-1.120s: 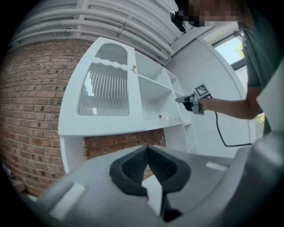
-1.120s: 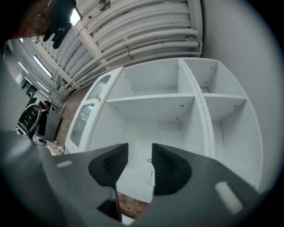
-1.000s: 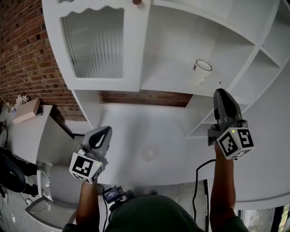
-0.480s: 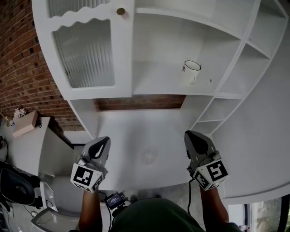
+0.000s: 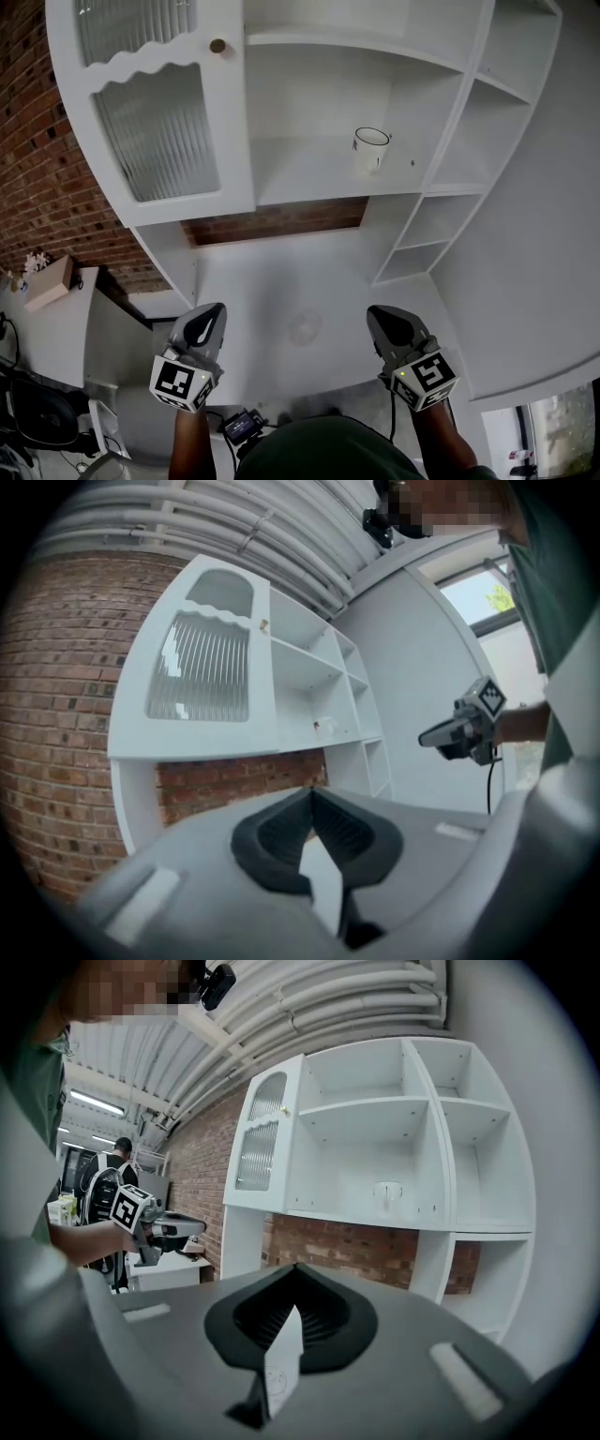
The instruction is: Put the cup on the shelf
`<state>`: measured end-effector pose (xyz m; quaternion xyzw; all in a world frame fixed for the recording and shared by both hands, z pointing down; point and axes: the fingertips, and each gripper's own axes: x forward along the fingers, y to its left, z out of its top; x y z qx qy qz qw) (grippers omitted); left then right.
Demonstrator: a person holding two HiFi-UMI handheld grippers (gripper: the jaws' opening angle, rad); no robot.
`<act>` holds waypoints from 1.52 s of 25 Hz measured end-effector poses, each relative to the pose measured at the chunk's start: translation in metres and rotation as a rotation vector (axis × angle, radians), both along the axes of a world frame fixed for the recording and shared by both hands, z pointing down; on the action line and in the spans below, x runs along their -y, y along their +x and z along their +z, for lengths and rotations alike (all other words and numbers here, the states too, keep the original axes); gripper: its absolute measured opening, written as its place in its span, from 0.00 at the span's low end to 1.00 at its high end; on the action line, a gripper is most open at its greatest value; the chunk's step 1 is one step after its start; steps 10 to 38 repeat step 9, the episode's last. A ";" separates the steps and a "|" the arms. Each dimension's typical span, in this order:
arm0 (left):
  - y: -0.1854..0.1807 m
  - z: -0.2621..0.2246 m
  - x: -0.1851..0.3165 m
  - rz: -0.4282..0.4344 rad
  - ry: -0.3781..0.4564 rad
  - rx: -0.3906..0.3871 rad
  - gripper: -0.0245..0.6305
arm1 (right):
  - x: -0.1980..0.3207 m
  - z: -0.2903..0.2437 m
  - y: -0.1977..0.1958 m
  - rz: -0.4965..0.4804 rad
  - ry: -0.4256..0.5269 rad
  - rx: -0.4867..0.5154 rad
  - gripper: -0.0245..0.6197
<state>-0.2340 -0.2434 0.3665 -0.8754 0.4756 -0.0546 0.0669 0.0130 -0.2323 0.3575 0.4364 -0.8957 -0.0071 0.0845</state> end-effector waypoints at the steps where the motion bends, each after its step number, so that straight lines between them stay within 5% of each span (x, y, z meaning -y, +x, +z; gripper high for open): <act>1: 0.003 0.001 -0.002 0.006 -0.001 0.002 0.04 | -0.003 0.001 0.002 0.002 0.002 0.006 0.05; 38: 0.001 -0.001 -0.005 0.016 -0.008 0.006 0.04 | -0.009 -0.001 -0.001 0.001 -0.003 0.014 0.05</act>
